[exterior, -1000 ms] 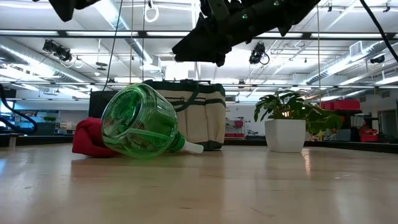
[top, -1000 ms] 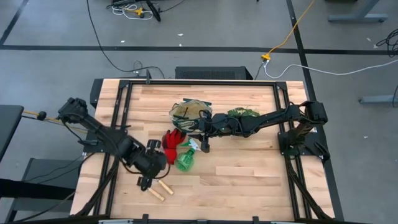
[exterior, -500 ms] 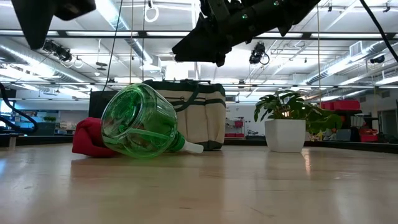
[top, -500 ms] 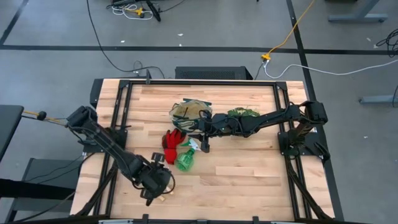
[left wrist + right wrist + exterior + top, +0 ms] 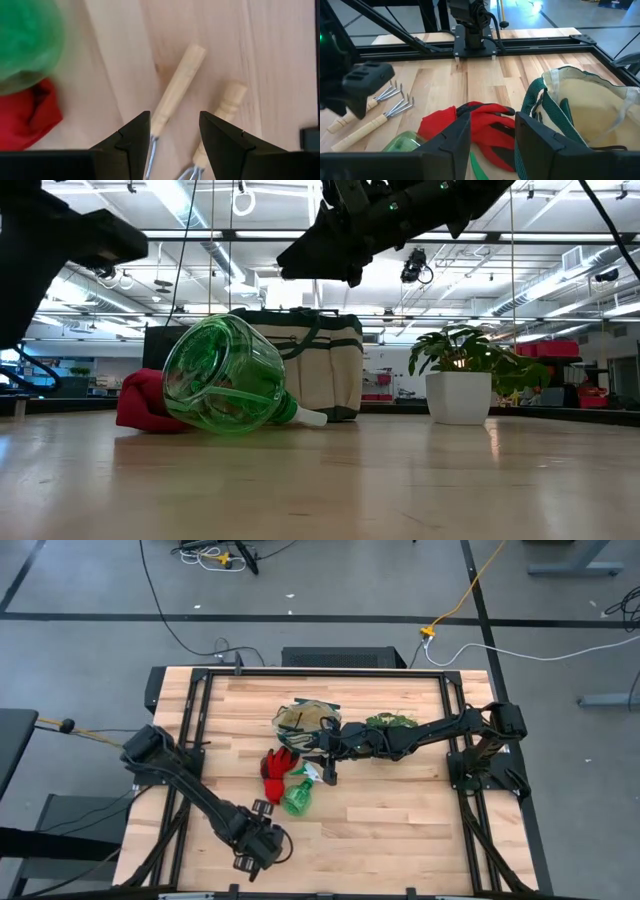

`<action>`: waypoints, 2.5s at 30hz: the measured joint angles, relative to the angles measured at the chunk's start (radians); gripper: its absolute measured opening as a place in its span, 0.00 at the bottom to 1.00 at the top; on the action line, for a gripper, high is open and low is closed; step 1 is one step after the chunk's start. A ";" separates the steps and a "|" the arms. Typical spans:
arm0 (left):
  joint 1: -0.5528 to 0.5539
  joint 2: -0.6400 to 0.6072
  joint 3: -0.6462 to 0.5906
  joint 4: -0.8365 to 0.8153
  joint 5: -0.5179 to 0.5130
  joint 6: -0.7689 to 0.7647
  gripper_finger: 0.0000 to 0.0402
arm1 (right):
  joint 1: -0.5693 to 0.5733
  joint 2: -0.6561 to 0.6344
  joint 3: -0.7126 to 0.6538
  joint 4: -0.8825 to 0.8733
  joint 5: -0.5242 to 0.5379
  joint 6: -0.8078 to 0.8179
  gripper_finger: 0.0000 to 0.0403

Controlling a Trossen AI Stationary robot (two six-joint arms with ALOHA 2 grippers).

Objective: Pick & Place Garden tools in Gardening bag
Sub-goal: Put the light brown hand rake into the green gardening bag

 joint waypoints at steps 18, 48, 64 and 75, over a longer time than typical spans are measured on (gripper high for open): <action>0.000 0.100 0.000 0.043 0.026 0.023 0.44 | 0.000 0.000 0.000 0.000 0.000 -0.001 0.38; 0.011 0.146 0.000 0.065 -0.007 0.059 0.17 | 0.000 0.001 0.000 -0.006 0.000 -0.002 0.38; 0.031 0.146 0.000 0.019 -0.014 0.050 0.17 | 0.000 0.001 0.000 -0.006 0.000 -0.002 0.38; 0.055 0.135 0.000 -0.076 -0.040 0.017 0.17 | 0.000 0.001 0.000 -0.006 0.000 -0.002 0.38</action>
